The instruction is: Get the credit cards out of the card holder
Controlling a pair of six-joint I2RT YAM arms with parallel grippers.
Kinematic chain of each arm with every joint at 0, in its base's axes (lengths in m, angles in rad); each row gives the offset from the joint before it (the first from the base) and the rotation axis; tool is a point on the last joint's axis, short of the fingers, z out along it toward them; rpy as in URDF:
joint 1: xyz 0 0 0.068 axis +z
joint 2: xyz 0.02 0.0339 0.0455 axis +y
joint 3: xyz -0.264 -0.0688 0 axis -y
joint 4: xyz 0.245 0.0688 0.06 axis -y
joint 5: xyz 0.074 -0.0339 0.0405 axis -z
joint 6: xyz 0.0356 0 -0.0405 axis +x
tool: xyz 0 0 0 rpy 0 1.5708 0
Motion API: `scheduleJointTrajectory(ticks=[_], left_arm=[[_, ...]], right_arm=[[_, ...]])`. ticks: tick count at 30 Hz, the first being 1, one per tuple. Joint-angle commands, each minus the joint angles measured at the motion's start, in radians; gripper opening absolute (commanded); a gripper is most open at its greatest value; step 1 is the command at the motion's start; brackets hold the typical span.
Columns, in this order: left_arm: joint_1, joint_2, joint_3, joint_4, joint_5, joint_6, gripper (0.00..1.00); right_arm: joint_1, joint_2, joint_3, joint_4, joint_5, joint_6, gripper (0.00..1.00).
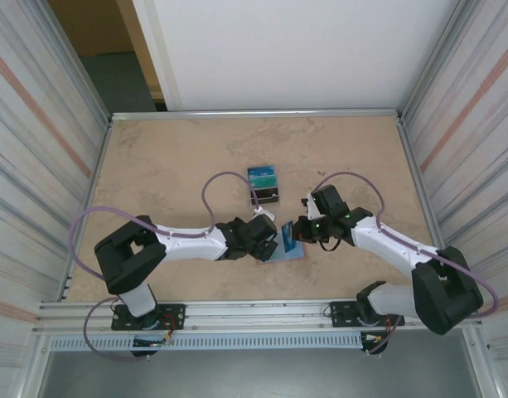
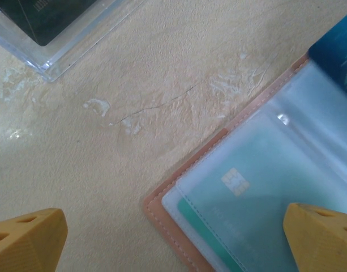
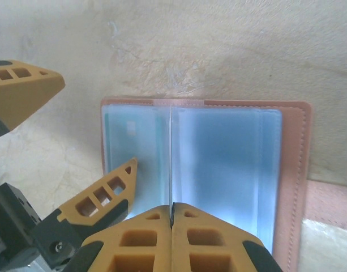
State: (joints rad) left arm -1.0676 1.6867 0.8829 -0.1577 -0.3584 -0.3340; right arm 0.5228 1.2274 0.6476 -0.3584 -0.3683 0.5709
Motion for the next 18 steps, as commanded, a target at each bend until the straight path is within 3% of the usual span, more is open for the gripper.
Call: scheduleJointTrajectory(ticks=[1,9,15,18], left_arm=[[0.006,-0.071,-0.011,-0.065,-0.008,0.025,0.99],[0.028,-0.264,0.004,-0.105,-0.033,0.091,0.99],[0.114,-0.440,-0.006,-0.114,0.137,0.224,0.98],[0.164,-0.528,-0.020,-0.098,0.306,0.331,0.96]], right_arm=[[-0.007,-0.069,0.030,-0.100,0.055,-0.063,0.00],[0.021,-0.182,0.056,-0.097,0.015,-0.175,0.00],[0.075,-0.205,0.120,-0.110,-0.004,-0.290,0.00],[0.111,-0.200,0.160,-0.113,-0.027,-0.357,0.00]])
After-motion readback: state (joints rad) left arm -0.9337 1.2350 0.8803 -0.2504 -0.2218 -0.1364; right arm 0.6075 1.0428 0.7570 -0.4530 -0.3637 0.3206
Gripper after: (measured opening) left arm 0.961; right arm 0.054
